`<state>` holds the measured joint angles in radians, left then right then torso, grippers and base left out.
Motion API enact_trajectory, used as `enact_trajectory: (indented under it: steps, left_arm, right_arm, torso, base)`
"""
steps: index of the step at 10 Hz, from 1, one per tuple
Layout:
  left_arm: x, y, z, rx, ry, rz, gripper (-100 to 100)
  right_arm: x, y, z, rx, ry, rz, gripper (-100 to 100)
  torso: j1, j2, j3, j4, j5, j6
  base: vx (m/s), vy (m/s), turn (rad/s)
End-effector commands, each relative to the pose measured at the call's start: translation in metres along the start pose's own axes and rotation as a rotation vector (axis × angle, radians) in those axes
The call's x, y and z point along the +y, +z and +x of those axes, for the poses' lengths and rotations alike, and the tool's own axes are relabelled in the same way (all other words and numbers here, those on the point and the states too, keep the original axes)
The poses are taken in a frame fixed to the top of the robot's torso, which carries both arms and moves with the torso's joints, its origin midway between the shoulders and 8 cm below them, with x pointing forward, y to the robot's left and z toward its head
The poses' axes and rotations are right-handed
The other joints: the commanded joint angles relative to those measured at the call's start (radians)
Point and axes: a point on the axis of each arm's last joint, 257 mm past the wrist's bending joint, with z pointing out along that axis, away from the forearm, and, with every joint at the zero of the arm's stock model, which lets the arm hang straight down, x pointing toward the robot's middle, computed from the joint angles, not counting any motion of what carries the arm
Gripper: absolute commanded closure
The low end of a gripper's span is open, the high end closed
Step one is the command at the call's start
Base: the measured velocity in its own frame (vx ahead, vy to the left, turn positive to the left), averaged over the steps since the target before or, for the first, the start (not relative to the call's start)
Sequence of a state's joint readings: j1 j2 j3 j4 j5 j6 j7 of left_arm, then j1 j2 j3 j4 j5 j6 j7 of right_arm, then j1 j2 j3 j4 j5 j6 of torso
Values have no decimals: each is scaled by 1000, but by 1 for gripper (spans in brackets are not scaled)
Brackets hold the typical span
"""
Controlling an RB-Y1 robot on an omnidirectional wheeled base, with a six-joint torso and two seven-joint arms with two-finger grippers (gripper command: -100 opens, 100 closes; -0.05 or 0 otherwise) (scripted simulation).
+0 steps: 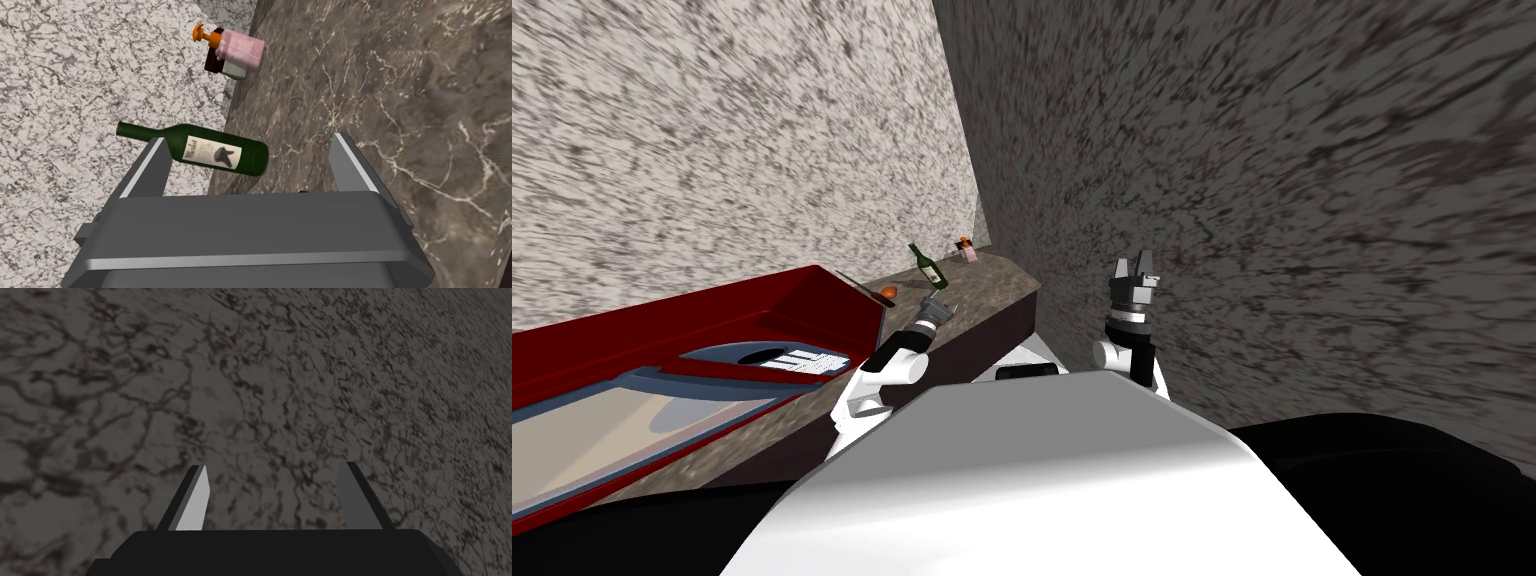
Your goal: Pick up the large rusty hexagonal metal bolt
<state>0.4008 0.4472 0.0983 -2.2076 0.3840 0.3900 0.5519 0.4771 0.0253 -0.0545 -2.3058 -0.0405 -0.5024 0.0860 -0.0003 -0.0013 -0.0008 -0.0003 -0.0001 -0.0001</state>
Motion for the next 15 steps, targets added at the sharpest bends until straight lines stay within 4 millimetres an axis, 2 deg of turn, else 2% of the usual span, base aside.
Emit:
enact_trajectory:
  steps: [1,8,15]
  left_arm:
    - [7,1,-6,-21,-15,-37,-100]
    - [26,0,-46,-126,-106,-198,-100]
    - [41,-9,-83,-248,-165,-334,-100]
  right_arm:
    - [0,0,0,0,0,0,0]
    - [0,0,0,0,0,0,0]
    - [0,0,0,0,0,0,0]
  torso:
    - [0,0,0,0,0,0]
    - [0,0,0,0,0,0]
    - [0,0,0,0,0,0]
  base:
    - [19,-3,-30]
    - [19,-2,-45]
    - [18,-2,-40]
